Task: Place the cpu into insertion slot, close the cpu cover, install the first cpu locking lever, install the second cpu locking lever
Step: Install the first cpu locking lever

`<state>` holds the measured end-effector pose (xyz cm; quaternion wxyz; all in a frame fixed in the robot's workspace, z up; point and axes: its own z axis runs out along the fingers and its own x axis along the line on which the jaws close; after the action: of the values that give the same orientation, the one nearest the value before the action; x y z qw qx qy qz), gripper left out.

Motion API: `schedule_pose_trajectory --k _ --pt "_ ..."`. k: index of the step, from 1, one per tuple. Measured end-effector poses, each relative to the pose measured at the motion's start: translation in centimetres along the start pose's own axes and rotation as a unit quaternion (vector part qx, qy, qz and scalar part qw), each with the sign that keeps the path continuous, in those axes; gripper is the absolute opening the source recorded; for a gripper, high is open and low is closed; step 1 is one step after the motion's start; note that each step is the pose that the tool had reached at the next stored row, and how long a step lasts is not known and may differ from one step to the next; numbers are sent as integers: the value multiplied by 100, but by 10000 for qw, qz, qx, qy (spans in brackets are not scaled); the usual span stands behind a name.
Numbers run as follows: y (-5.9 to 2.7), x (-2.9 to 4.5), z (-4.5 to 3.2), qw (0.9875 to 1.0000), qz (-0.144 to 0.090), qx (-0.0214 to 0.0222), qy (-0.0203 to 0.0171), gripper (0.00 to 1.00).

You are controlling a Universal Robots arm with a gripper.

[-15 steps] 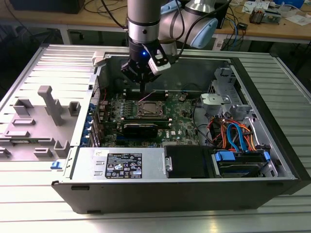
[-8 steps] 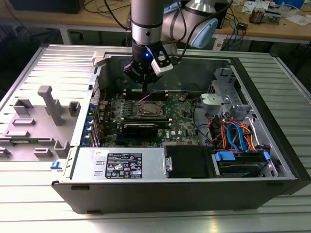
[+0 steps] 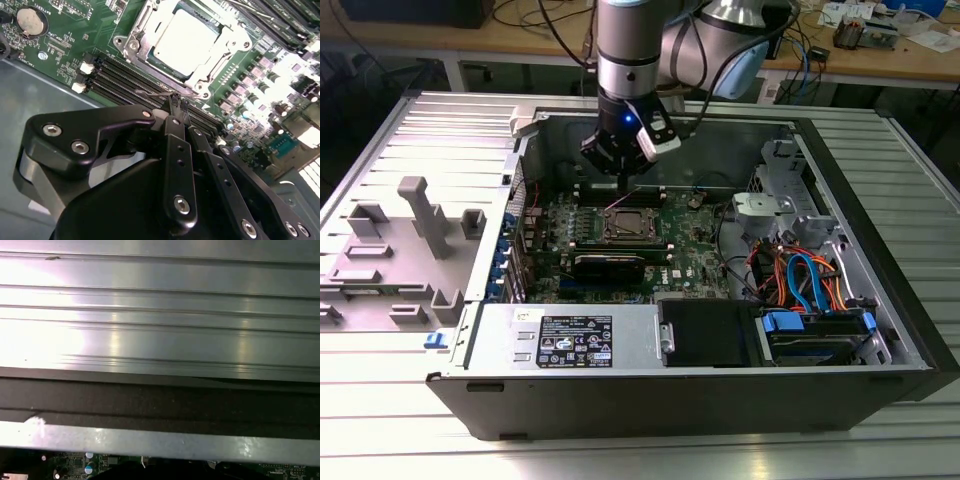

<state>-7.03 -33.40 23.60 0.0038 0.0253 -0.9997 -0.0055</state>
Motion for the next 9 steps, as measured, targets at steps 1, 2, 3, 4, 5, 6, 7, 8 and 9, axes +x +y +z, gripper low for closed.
schedule_pose_trajectory --k 1,2,3,4,5,6,7,8,9 --pt "0 -4 10 10000 -1 0 0 11" --pt "-1 -7 18 10000 0 0 0 11" --pt "-1 -11 23 10000 0 1 1 11" --pt "-1 -16 27 10000 0 2 1 11" --pt "-1 -23 32 10000 0 3 1 11" --pt "-2 -28 34 10000 0 4 1 11" --pt "-2 -31 34 10000 0 4 1 11" --pt "-2 -39 37 10000 0 3 2 11" --pt "-2 -48 41 10000 0 3 2 11"
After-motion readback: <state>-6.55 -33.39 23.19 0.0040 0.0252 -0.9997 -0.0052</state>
